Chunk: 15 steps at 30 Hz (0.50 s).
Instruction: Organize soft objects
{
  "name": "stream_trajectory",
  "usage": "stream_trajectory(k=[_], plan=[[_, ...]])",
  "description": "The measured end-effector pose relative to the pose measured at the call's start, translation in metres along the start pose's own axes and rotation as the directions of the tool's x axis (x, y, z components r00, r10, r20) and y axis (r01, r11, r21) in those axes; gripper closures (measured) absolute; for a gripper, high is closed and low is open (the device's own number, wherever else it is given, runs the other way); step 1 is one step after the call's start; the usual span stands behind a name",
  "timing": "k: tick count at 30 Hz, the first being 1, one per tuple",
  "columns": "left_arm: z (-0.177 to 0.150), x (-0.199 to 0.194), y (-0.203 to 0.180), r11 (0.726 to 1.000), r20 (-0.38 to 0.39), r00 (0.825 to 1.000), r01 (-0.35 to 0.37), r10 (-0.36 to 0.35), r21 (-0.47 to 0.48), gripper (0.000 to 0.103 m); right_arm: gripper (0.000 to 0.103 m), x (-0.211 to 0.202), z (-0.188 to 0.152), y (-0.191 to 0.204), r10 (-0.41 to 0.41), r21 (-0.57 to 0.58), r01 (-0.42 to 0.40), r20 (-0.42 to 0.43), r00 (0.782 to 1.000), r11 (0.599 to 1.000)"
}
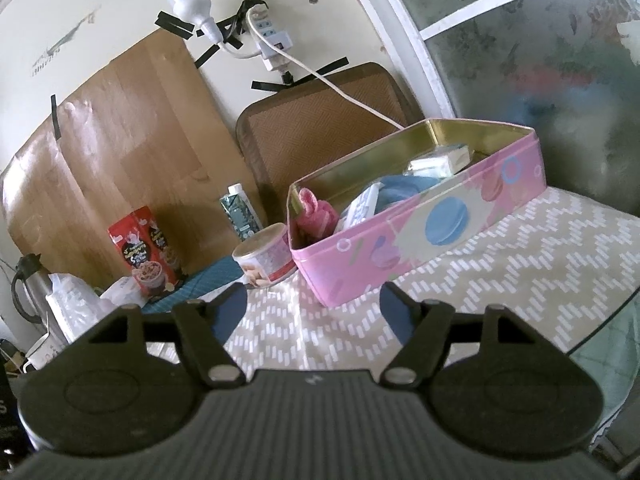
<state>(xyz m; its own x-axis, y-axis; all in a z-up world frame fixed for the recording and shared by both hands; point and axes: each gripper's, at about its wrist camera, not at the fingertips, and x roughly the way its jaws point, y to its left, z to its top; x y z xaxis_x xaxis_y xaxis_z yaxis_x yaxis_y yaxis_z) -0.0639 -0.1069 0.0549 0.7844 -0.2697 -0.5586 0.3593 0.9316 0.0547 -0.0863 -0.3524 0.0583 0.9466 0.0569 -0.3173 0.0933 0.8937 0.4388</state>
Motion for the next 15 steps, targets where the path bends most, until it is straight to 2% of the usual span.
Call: stream_trajectory(k=[15], plan=[[0.0003,-0.0010,-0.0003,1.000,0.000,1.000,-0.011,0.011,0.008,0.000,0.027,0.0014,0.0014,0.0043,0.010,-0.021,-0.010,0.008,1.000,1.000]])
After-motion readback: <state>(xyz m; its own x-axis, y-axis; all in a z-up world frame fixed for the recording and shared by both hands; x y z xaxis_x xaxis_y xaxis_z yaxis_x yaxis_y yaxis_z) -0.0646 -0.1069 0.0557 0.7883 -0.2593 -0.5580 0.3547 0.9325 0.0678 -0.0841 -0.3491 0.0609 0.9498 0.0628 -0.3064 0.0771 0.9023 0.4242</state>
